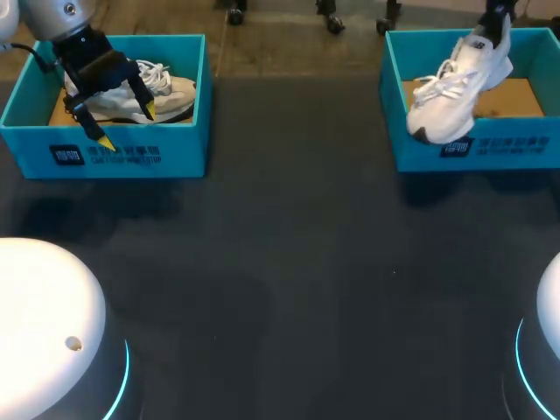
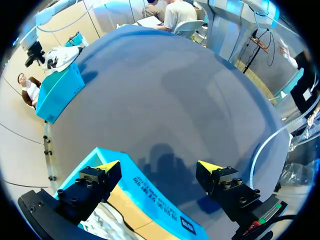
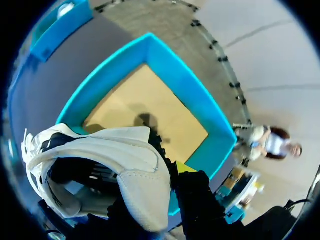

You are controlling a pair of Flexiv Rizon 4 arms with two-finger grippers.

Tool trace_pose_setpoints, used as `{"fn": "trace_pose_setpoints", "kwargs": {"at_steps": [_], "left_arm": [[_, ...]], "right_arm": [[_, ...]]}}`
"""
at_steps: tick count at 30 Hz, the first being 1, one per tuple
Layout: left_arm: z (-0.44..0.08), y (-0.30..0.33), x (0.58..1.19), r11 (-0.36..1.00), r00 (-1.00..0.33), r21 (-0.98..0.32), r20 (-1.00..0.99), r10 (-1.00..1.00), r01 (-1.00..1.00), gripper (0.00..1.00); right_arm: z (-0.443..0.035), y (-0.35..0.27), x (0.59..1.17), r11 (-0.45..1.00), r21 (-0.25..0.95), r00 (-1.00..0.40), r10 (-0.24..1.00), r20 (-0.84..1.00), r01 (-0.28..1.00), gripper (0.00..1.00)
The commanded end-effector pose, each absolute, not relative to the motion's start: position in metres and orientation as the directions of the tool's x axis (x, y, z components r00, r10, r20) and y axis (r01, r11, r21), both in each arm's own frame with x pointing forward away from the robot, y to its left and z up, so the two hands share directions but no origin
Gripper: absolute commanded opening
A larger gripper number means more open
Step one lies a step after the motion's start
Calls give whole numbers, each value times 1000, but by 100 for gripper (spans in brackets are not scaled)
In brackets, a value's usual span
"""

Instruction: Take the shoe out of the shoebox, open the shoe tongue, remove and reinsert the insole, then place the shoe into the shoebox

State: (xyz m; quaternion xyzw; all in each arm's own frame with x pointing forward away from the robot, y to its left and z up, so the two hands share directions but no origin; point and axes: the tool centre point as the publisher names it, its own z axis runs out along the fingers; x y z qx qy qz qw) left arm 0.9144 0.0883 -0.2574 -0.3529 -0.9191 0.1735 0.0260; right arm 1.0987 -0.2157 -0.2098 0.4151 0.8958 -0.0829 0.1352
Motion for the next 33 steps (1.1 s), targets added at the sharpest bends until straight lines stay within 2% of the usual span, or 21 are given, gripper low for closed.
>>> {"fn": "trace_pose_setpoints", "kwargs": {"at_steps": [1, 13, 17, 24, 33], "left_arm": [[-257, 89, 915, 691, -749, -336, -72, 659, 640, 100], [-257, 89, 915, 691, -749, -336, -72, 659, 640, 100], [-257, 89, 915, 691, -749, -336, -72, 659, 640, 100], [-257, 89, 915, 691, -749, -336, -72, 659, 640, 100], [-257, 89, 915, 691, -749, -336, -72, 659, 640, 100]], "right_arm": [[-207, -213, 1100, 597, -33, -575, 754, -316, 801, 0], [-204, -209, 1094, 642, -2, -607, 724, -329, 767, 0], [-187, -218, 1087, 679, 24, -632, 695, -342, 734, 0], [-163, -222, 1083, 732, -26, -680, 619, -392, 681, 0], [-149, -222, 1078, 755, -37, -706, 593, -387, 654, 0]]}}
